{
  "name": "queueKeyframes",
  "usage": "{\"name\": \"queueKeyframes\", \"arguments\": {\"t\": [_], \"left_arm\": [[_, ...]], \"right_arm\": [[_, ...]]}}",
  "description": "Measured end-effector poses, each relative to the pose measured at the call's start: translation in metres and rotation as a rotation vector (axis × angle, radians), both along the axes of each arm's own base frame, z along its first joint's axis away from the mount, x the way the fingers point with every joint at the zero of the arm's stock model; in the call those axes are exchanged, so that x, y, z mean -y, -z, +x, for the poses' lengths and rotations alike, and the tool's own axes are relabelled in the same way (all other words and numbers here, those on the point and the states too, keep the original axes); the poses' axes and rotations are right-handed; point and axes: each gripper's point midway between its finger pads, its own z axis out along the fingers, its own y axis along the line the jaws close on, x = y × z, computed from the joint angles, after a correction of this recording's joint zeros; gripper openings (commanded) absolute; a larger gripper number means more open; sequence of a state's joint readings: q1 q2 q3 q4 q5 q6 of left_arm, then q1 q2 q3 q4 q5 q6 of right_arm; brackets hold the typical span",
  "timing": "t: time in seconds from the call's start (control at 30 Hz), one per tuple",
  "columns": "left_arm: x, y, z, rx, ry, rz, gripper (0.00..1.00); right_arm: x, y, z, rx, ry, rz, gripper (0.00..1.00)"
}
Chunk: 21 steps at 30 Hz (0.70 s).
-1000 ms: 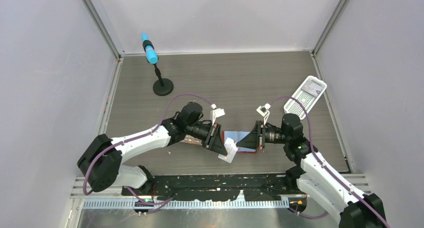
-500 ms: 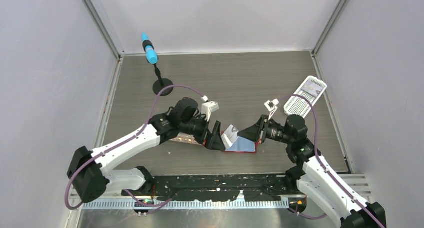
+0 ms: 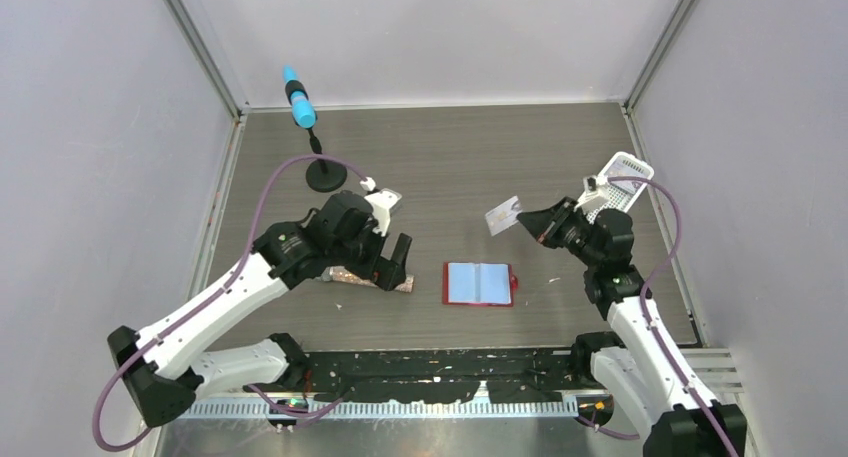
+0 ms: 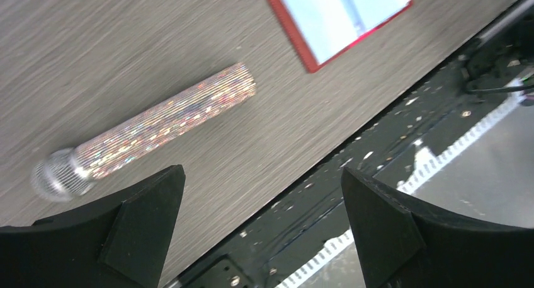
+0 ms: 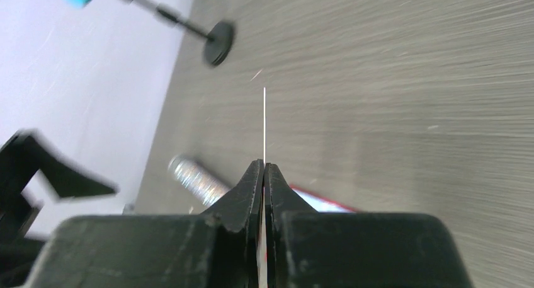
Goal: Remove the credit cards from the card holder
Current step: Place the credit card in the storage box.
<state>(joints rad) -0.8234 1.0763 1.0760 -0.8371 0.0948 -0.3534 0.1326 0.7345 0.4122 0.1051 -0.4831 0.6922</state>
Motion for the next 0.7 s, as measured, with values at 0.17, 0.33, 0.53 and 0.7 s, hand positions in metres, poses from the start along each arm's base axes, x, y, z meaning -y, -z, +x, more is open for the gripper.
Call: {"name": "queueKeyframes", "arguments": {"t": [0.17,0.33,0.53,0.7], "left_arm": [[-0.037,-0.006,-0.007,0.068,-0.026,0.092,1.00],[-0.062,-0.010,-0.006,0.154,-0.070,0.135,1.00],[-0.081,-0.001,-0.005,0.194,-0.113,0.179,1.00],[-0.085,0.001,-0.006,0.201,-0.122,0.184,1.00]], "right_arm": [[0.061,0.013,0.038,-0.035,0.270,-0.037,0.05],[0.129,0.026,0.067,-0.058,0.520,-0.031,0.05],[0.204,0.041,0.085,-0.074,0.748,0.024,0.05],[0.247,0.055,0.092,-0.081,0.876,0.048,0.05]]}}
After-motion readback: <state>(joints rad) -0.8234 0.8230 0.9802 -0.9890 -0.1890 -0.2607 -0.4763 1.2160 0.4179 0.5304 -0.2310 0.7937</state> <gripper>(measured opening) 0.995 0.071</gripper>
